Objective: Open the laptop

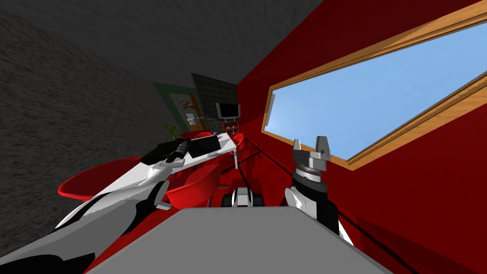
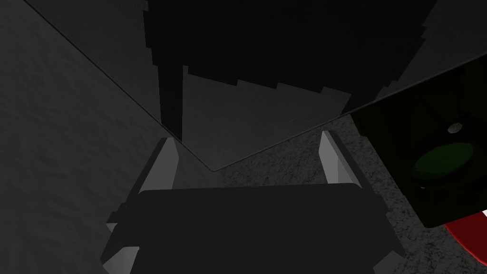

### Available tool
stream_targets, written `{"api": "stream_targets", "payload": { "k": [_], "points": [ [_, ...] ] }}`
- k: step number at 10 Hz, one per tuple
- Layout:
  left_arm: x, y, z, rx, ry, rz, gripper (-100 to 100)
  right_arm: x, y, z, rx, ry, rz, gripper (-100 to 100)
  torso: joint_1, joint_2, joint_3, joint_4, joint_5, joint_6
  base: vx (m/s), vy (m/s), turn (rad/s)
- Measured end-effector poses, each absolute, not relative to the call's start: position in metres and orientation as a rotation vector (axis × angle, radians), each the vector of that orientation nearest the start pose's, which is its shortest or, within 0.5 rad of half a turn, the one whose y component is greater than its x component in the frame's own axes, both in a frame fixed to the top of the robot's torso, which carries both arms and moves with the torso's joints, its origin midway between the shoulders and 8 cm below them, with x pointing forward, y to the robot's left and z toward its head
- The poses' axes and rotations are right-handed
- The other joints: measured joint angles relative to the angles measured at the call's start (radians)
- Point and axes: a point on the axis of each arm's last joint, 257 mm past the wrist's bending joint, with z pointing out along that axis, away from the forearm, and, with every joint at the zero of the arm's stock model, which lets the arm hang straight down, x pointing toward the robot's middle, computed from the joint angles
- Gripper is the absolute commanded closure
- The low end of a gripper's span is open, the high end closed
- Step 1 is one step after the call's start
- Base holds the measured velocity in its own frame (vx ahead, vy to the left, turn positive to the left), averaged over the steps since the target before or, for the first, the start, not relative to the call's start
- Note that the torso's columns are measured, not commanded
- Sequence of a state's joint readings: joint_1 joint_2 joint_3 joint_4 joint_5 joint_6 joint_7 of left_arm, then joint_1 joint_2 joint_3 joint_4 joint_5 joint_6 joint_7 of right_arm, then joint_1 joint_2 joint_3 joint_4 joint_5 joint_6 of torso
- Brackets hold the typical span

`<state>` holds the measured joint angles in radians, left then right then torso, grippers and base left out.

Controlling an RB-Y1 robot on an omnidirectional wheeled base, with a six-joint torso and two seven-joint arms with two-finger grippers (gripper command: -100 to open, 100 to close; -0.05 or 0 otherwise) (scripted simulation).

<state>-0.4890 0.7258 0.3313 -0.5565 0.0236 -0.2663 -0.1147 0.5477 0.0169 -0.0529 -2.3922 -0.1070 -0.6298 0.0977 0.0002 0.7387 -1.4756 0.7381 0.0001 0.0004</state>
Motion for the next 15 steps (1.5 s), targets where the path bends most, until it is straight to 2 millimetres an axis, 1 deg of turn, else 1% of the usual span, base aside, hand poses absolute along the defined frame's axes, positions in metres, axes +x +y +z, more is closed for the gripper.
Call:
{"api": "stream_targets", "payload": {
  "k": [4, 6, 7, 8, 15],
  "points": [
    [0.56, 0.674, -0.159, -1.077, 1.151, -0.413, -100, 0.285, -0.305, 0.081, 0.53, 0.417, 1.241, 0, 0.0, -0.001, 0.0, 0.0, 0.0, -0.001, 0.044, -0.023, 0.076],
    [0.562, 0.671, -0.16, -1.077, 1.16, -0.428, -100, 0.285, -0.305, 0.081, 0.53, 0.417, 1.241, 0, 0.0, 0.0, 0.0, 0.0, 0.0, 0.0, 0.017, -0.007, -0.01],
    [0.563, 0.671, -0.16, -1.078, 1.159, -0.431, 100, 0.285, -0.305, 0.081, 0.53, 0.417, 1.241, 0, 0.001, 0.001, 0.001, 0.0, 0.0, 0.0, -0.048, 0.031, -0.113],
    [0.56, 0.674, -0.162, -1.091, 1.148, -0.426, 100, 0.285, -0.305, 0.081, 0.53, 0.417, 1.241, 0, 0.001, 0.003, 0.002, 0.002, -0.001, 0.002, -0.062, 0.031, -0.102],
    [0.551, 0.686, -0.157, -1.109, 1.1, -0.385, 100, 0.285, -0.305, 0.081, 0.53, 0.417, 1.241, 0, 0.0, -0.002, -0.001, 0.0, 0.0, -0.001, -0.048, 0.023, -0.083]
  ]
}}
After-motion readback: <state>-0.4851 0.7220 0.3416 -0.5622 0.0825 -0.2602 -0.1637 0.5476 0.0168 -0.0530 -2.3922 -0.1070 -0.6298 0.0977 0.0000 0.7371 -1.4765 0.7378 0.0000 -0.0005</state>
